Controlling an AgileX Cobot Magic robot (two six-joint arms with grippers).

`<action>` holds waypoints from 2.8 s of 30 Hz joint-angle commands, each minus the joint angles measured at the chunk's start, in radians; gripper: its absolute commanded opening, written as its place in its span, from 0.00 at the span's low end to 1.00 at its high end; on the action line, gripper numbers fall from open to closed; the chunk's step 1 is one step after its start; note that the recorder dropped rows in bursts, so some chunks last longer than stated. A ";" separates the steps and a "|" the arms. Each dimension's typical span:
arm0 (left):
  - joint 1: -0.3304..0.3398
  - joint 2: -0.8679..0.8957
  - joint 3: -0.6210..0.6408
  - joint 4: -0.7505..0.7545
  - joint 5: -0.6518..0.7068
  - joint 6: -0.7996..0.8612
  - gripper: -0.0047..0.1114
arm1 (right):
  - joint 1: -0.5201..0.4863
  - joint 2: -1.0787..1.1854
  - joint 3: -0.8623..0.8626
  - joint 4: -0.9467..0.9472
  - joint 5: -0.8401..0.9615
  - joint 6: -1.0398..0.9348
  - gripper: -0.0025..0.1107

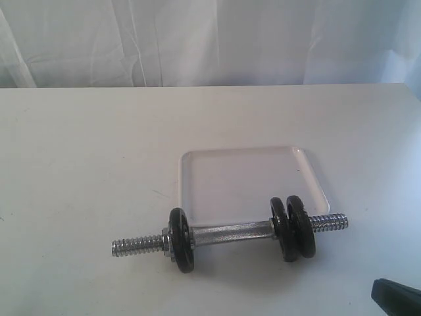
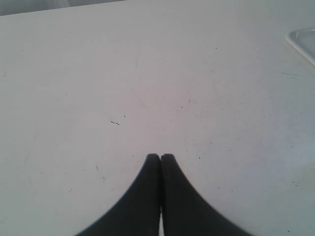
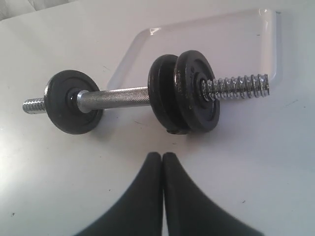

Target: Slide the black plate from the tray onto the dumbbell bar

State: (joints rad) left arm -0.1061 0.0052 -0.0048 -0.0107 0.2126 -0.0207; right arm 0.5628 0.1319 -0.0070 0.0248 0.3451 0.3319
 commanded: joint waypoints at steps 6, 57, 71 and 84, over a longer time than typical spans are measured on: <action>0.004 -0.005 0.005 -0.015 -0.001 -0.006 0.04 | -0.005 -0.062 0.007 0.002 -0.005 0.005 0.02; 0.004 -0.005 0.005 -0.015 -0.001 -0.003 0.04 | -0.446 -0.132 0.007 0.002 -0.011 0.005 0.02; 0.004 -0.005 0.005 -0.015 -0.001 -0.003 0.04 | -0.446 -0.132 0.007 0.002 -0.004 -0.355 0.02; 0.004 -0.005 0.005 -0.015 -0.001 -0.003 0.04 | -0.446 -0.132 0.007 0.002 -0.006 -0.355 0.02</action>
State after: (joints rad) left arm -0.1061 0.0052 -0.0048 -0.0107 0.2126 -0.0207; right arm 0.1219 0.0057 -0.0070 0.0248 0.3428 -0.0104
